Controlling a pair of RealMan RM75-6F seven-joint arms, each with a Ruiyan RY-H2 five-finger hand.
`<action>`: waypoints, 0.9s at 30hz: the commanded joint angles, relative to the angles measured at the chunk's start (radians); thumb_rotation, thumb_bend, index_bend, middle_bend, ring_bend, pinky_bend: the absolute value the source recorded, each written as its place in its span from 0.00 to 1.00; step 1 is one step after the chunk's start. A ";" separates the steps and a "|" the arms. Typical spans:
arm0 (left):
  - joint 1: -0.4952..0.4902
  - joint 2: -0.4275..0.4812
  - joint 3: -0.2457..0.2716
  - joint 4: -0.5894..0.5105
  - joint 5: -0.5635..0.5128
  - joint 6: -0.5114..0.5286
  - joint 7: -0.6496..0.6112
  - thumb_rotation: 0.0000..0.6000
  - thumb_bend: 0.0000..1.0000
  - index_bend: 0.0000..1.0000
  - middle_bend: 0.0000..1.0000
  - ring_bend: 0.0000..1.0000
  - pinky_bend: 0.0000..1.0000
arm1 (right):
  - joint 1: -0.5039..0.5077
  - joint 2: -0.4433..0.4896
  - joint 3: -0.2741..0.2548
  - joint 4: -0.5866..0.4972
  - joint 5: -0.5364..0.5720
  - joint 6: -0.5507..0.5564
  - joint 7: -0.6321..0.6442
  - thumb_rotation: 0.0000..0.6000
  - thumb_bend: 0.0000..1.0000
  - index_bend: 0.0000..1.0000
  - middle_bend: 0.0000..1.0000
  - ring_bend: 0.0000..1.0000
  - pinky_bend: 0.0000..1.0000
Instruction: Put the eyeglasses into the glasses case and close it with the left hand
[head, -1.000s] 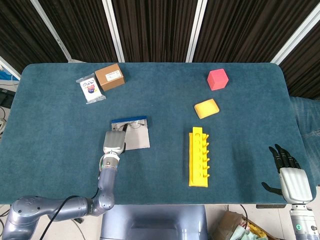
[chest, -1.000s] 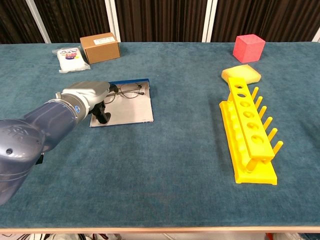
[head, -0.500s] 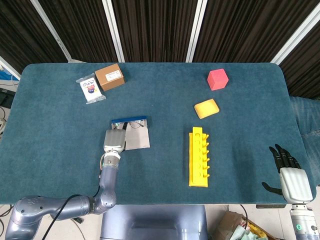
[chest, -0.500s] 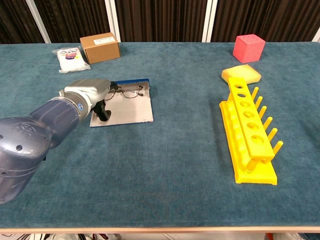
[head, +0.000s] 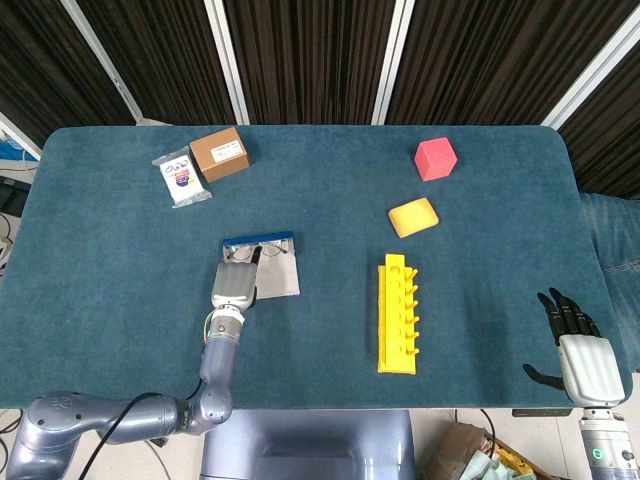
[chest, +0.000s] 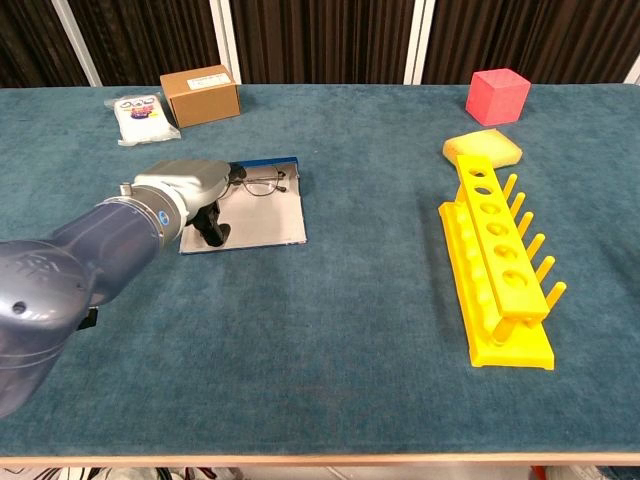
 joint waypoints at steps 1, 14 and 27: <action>0.025 0.037 0.018 -0.076 0.051 0.042 -0.023 1.00 0.49 0.00 0.75 0.81 0.81 | 0.000 0.000 -0.001 0.001 -0.002 0.001 0.001 1.00 0.18 0.00 0.00 0.09 0.19; 0.096 0.177 0.111 -0.308 0.114 -0.010 -0.090 1.00 0.20 0.07 0.21 0.06 0.14 | -0.001 0.003 -0.001 -0.003 0.001 -0.001 0.005 1.00 0.18 0.00 0.00 0.09 0.19; 0.109 0.148 0.154 -0.250 0.156 -0.004 -0.120 1.00 0.19 0.10 0.15 0.03 0.18 | -0.002 0.010 -0.003 -0.014 0.011 -0.010 0.016 1.00 0.18 0.00 0.00 0.09 0.19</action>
